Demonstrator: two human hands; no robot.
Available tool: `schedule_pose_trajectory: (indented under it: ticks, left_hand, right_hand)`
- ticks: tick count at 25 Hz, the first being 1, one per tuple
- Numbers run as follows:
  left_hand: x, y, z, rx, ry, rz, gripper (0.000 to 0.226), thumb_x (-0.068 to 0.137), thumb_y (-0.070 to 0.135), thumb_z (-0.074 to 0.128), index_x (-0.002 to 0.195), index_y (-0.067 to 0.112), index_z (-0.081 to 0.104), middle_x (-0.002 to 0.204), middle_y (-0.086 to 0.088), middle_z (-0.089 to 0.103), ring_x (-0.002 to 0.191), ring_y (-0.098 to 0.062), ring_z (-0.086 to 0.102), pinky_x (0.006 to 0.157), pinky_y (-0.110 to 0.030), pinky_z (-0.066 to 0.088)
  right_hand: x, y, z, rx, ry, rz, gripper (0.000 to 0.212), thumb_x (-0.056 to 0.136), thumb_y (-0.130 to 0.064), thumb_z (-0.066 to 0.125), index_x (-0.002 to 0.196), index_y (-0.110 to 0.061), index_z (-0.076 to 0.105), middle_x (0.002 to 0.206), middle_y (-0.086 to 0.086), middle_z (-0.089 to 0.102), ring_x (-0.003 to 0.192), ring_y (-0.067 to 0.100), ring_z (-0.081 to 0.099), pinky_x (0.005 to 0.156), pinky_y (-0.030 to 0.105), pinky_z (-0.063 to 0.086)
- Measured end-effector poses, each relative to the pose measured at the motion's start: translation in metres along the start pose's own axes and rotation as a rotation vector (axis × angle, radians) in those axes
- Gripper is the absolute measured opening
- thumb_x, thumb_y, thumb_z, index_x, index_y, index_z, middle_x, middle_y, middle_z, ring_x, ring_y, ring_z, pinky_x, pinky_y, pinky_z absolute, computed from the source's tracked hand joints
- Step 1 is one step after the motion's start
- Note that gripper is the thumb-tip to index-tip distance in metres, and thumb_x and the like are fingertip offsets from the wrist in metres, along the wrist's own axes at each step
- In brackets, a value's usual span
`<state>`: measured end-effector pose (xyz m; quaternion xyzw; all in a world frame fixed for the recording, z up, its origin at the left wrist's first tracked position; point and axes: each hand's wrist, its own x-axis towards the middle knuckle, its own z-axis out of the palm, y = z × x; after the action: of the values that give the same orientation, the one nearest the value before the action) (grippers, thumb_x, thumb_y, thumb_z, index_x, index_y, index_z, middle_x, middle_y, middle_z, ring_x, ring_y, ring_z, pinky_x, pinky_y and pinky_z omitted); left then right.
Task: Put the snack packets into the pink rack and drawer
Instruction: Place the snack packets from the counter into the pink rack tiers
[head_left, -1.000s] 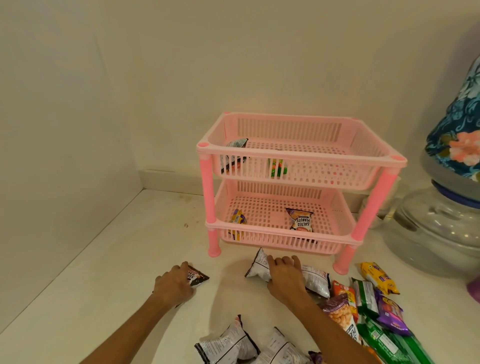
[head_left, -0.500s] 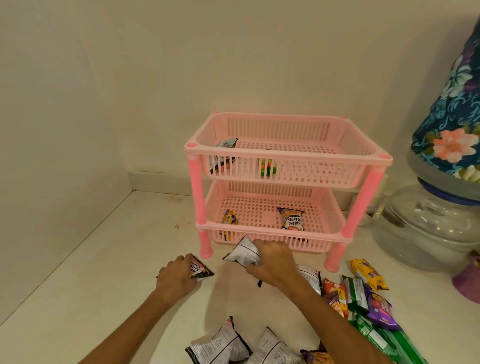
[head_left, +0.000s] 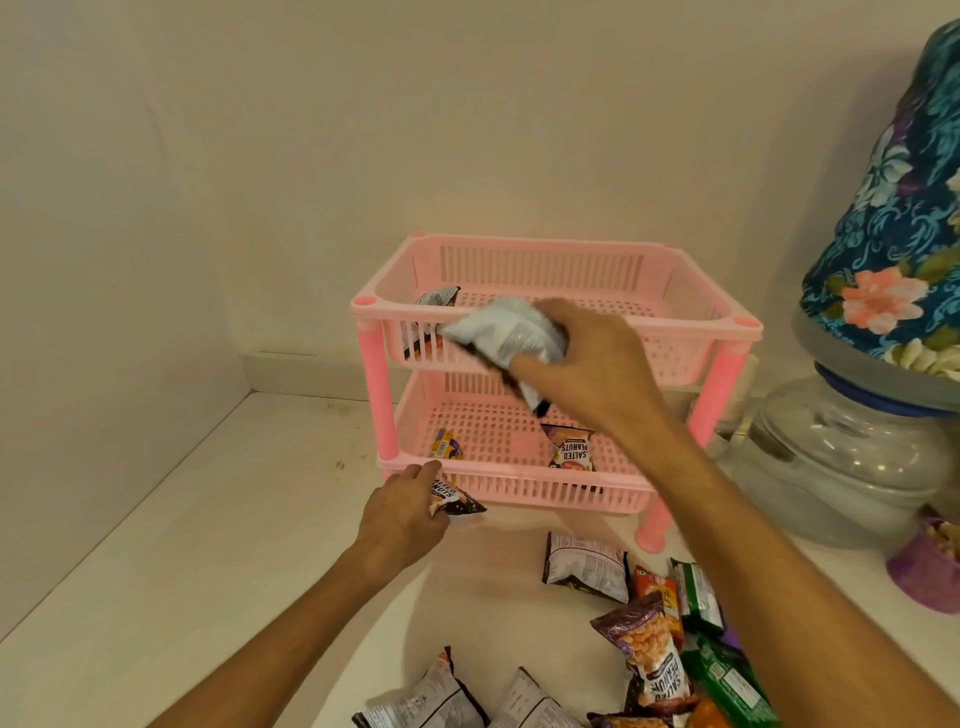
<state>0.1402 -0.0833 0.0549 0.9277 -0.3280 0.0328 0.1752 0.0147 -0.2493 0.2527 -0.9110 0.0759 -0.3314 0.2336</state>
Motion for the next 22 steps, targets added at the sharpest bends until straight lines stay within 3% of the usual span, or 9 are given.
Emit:
schedule_pose_trajectory:
  ticks: [2,4,9,15,18,22]
  left_hand:
    - [0.002,0.008,-0.004,-0.019,0.008,0.007,0.061,0.082,0.026,0.057,0.141,0.018,0.039,0.126,-0.002,0.059,0.109,-0.026,0.057,0.084,-0.039,0.050]
    - [0.002,0.015,-0.010,-0.019,0.016,0.029,0.062,0.082,0.026,0.057,0.141,0.019,0.039,0.126,-0.002,0.059,0.108,-0.026,0.058,0.083,-0.039,0.050]
    - [-0.002,0.037,-0.037,-0.061,0.095,0.122,0.059,0.080,0.026,0.056,0.137,0.022,0.044,0.128,0.001,0.058,0.108,-0.024,0.057,0.076,-0.036,0.049]
    - [-0.007,0.079,-0.085,-0.221,0.236,0.289,0.055,0.079,0.027,0.061,0.133,0.024,0.047,0.126,0.003,0.058,0.109,-0.019,0.056,0.081,-0.029,0.045]
    - [-0.008,0.099,-0.108,-0.284,0.269,0.336,0.056,0.080,0.025,0.063,0.134,0.023,0.048,0.127,0.002,0.058,0.110,-0.018,0.055,0.084,-0.032,0.048]
    - [0.002,0.123,-0.139,-0.400,0.422,0.396,0.052,0.076,0.022,0.065,0.127,0.015,0.055,0.121,-0.003,0.063,0.102,-0.020,0.060,0.081,-0.033,0.050]
  right_hand:
    - [0.024,0.000,-0.020,-0.026,0.101,0.028,0.038,0.069,-0.051,0.058,0.096,-0.025,0.065,0.069,-0.009,0.061,0.056,-0.003,0.055,0.048,0.015,0.038]
    - [0.049,0.008,-0.034,-0.112,0.172,0.087,0.041,0.068,-0.053,0.054,0.093,-0.022,0.065,0.072,-0.005,0.061,0.058,0.012,0.056,0.050,0.021,0.035]
    - [0.099,0.055,-0.054,-0.352,0.220,0.298,0.036,0.073,-0.047,0.054,0.083,-0.013,0.060,0.079,0.007,0.060,0.072,0.031,0.053,0.068,0.037,0.043]
    - [0.108,0.094,-0.048,-0.544,0.061,0.477,0.034,0.069,-0.045,0.058,0.061,-0.018,0.041,0.071,0.007,0.052,0.070,0.030,0.049,0.079,0.039,0.037]
    - [0.102,0.106,-0.044,-0.595,0.030,0.492,0.038,0.070,-0.053,0.059,0.068,-0.016,0.050,0.060,0.002,0.044,0.068,0.028,0.049,0.081,0.041,0.035]
    - [0.097,0.113,-0.045,-0.672,0.091,0.442,0.035,0.077,-0.046,0.056,0.081,-0.012,0.058,0.056,0.002,0.041,0.061,0.025,0.046,0.089,0.046,0.036]
